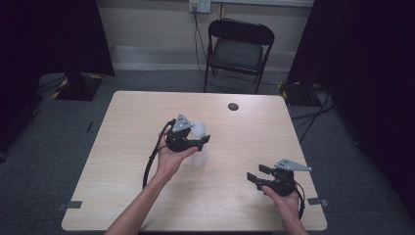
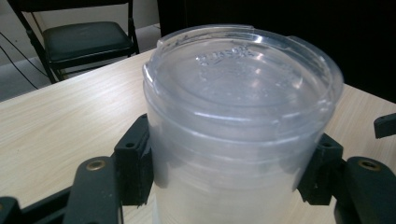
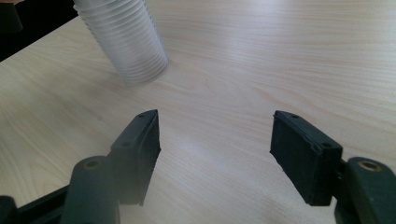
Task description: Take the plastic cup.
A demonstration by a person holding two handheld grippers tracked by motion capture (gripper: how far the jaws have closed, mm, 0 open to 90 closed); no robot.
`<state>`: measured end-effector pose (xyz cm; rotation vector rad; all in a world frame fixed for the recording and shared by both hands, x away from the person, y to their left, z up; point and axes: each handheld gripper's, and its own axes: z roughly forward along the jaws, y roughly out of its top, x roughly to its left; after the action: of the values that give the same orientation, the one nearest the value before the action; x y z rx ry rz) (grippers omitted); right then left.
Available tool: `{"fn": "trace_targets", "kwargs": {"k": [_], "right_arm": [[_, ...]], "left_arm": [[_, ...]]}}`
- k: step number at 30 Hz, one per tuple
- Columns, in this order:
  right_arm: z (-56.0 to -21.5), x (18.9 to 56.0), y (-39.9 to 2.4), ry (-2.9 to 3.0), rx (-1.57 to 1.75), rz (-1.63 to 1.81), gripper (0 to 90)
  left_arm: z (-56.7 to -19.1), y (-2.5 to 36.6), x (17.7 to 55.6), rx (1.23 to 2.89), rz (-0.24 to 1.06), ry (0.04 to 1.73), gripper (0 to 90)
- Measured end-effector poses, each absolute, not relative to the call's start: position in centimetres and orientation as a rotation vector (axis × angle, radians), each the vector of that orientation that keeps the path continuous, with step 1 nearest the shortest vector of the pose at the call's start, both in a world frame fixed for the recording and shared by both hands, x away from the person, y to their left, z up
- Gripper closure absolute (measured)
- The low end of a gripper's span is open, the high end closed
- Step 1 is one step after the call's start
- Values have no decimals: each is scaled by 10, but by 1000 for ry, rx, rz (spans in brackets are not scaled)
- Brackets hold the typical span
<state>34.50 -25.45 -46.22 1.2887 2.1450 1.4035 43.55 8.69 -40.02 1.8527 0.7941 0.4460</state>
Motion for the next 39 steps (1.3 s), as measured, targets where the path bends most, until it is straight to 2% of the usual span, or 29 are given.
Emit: {"fn": "trace_targets", "kwargs": {"k": [25,39], "right_arm": [[-463,344,-254,2151,1287,1411,327],[-464,341,-258,2144,1297,1404,326]], "left_arm": [[-385,94,434,1784,444,772,370],[-382,91,435,1781,452,770,341]]}}
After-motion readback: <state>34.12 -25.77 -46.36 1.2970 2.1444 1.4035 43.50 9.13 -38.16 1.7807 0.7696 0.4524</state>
